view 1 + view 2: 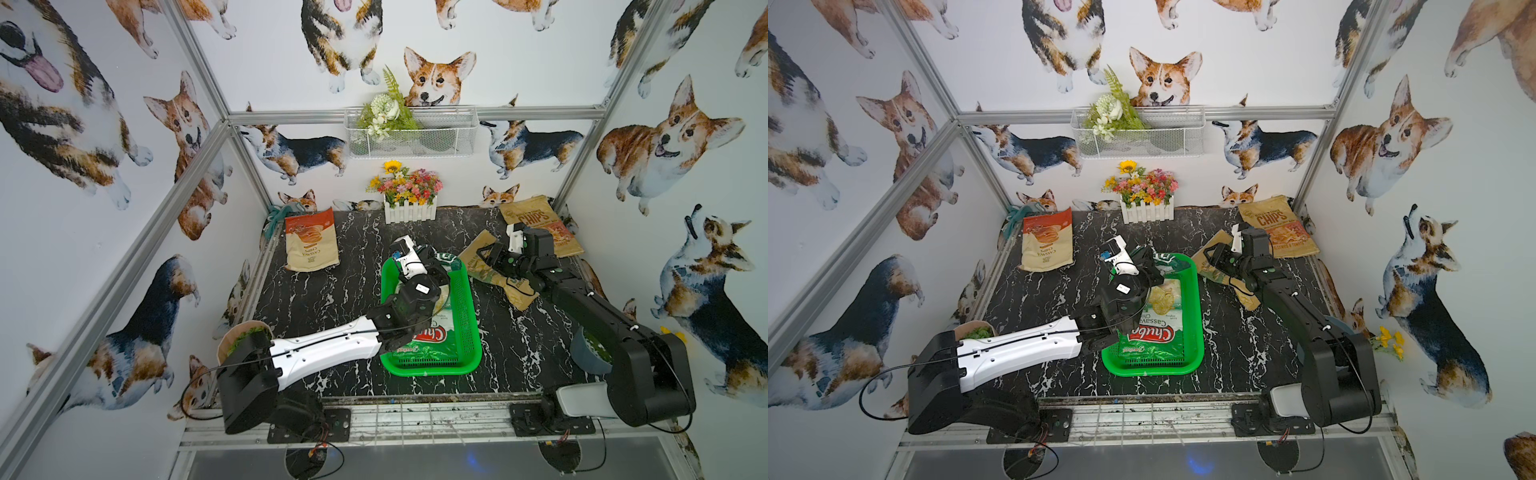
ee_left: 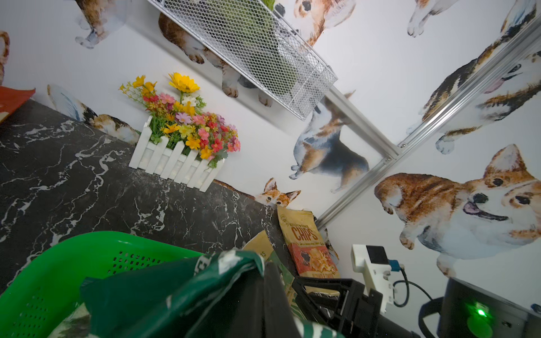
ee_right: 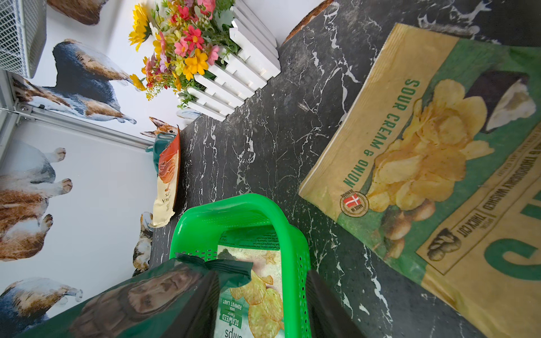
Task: Put the potato chips into the basket
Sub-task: Place the potato chip in the basket.
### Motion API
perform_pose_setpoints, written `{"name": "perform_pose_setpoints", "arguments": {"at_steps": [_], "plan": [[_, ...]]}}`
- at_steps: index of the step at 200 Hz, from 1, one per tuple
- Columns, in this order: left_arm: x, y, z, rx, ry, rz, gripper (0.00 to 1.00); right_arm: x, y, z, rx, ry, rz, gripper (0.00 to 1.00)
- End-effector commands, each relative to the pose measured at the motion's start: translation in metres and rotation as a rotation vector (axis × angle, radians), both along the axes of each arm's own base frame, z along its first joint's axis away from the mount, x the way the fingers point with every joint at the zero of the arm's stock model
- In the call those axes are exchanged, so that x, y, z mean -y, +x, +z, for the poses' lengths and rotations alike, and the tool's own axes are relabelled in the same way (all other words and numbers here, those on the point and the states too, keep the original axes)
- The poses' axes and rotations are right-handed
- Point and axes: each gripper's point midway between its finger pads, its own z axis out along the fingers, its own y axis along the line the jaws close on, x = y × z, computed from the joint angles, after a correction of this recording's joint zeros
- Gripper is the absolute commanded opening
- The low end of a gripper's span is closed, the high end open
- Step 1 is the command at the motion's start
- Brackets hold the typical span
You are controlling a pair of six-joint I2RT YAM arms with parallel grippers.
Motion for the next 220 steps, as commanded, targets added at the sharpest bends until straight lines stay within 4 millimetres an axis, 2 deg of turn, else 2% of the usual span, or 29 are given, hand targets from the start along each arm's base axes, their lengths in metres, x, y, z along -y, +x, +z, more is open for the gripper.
{"name": "perform_pose_setpoints", "arguments": {"at_steps": [1, 40, 55, 106, 145, 159, 178, 208, 215, 220], "plan": [[-0.001, 0.000, -0.019, -0.049, -0.022, -0.015, 0.00, -0.006, 0.002, 0.002, 0.010, 0.033, 0.022, 0.51], [-0.011, -0.010, -0.069, -0.183, 0.002, 0.005, 0.00, -0.009, 0.000, -0.007, -0.014, 0.059, 0.030, 0.51], [-0.016, -0.013, -0.079, -0.208, 0.031, 0.022, 0.00, -0.009, 0.000, -0.009, -0.018, 0.053, 0.033, 0.51], [-0.014, -0.012, -0.073, -0.178, 0.030, 0.015, 0.00, -0.009, 0.001, -0.011, -0.021, 0.062, 0.028, 0.51], [-0.003, -0.004, -0.043, -0.078, 0.074, 0.008, 0.00, -0.010, -0.002, -0.012, -0.021, 0.062, 0.030, 0.51], [-0.003, -0.002, -0.039, -0.062, 0.099, 0.021, 0.00, -0.010, -0.002, -0.013, -0.022, 0.064, 0.034, 0.51], [-0.002, -0.002, -0.047, -0.090, 0.112, 0.016, 0.00, -0.012, -0.002, -0.013, -0.026, 0.073, 0.044, 0.51], [0.004, -0.015, -0.081, -0.212, 0.097, -0.028, 0.00, -0.013, -0.004, -0.008, -0.008, 0.076, 0.054, 0.51], [0.007, -0.020, -0.084, -0.230, 0.094, -0.045, 0.10, -0.014, -0.005, -0.006, -0.004, 0.075, 0.059, 0.51], [0.008, -0.022, -0.085, -0.236, 0.090, -0.052, 0.21, -0.014, -0.005, -0.006, -0.005, 0.072, 0.064, 0.51]]}}
